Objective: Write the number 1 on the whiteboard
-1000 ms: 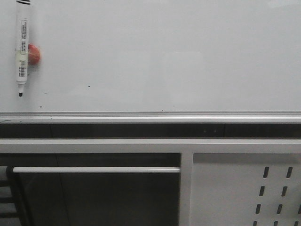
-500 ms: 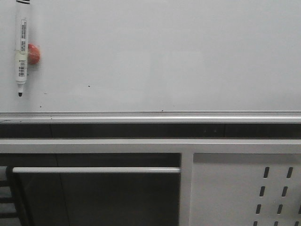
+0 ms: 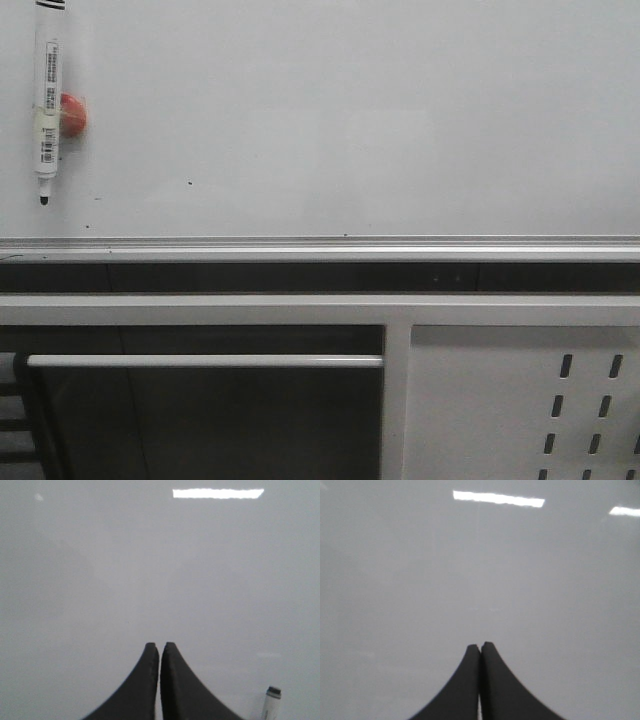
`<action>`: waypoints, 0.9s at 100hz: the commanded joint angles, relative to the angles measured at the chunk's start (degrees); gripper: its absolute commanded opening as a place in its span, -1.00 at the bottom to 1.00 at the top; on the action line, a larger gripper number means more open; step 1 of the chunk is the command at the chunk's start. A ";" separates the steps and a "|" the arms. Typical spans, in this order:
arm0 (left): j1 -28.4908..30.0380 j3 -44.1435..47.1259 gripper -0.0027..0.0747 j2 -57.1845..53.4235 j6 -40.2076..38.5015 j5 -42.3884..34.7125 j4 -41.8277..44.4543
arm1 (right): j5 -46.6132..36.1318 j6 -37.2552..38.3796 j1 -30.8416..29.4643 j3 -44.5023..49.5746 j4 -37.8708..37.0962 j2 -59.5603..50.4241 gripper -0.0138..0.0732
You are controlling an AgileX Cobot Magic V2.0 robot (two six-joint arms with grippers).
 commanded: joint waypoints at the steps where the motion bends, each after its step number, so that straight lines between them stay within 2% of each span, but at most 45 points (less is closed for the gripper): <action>1: -0.46 0.69 -0.98 -1.52 -6.27 -5.05 -4.39 | -7.55 6.72 0.12 1.57 0.05 -0.93 -0.85; 9: -0.46 0.47 -0.98 -1.52 -8.27 -5.04 -8.23 | -11.56 7.15 0.12 1.46 -0.09 -0.93 -0.85; 19: -0.46 0.33 -0.98 -1.52 -8.73 -5.14 -6.10 | -8.84 7.15 0.12 1.07 -0.09 -0.93 -0.85; 33: -0.46 -1.60 -0.98 -1.52 -9.67 -5.58 -1.81 | 2.41 12.44 0.12 -1.93 -0.09 -0.93 -0.85; 41: -0.46 -5.72 -0.98 -1.41 -11.60 1.16 -0.28 | 16.24 14.10 0.12 -6.56 -0.09 -0.93 -0.84; 43: -0.46 -6.56 -0.98 -1.13 -11.95 3.47 0.44 | 17.61 14.10 0.12 -7.55 -0.09 -0.93 -0.84; 44: -0.46 -7.41 -0.98 -0.96 -12.24 4.82 1.91 | 21.76 14.40 0.12 -8.60 0.09 -0.93 -0.84; 48: -0.46 -9.80 -0.98 -0.33 -13.00 7.27 4.85 | 29.55 14.74 0.12 -11.82 1.18 -0.50 -0.84; 54: -0.97 -12.84 -0.98 1.27 -14.91 9.30 9.46 | 36.70 14.74 0.12 -15.82 1.70 0.36 -0.84; 62: -2.28 -17.56 -0.98 3.95 -18.49 11.86 10.64 | 45.04 14.74 0.12 -20.91 1.70 2.93 -0.84; 68: -3.72 -20.73 -0.98 6.78 -19.24 15.28 10.64 | 48.18 14.74 0.12 -23.49 2.51 4.61 -0.84; 81: -7.67 -27.68 -0.98 13.26 -19.24 20.20 11.71 | 47.88 14.74 0.12 -26.68 9.07 6.62 -0.84; 90: -10.68 -31.98 -0.98 16.89 -19.24 23.74 14.65 | 51.31 13.53 0.12 -28.98 9.48 7.50 -0.85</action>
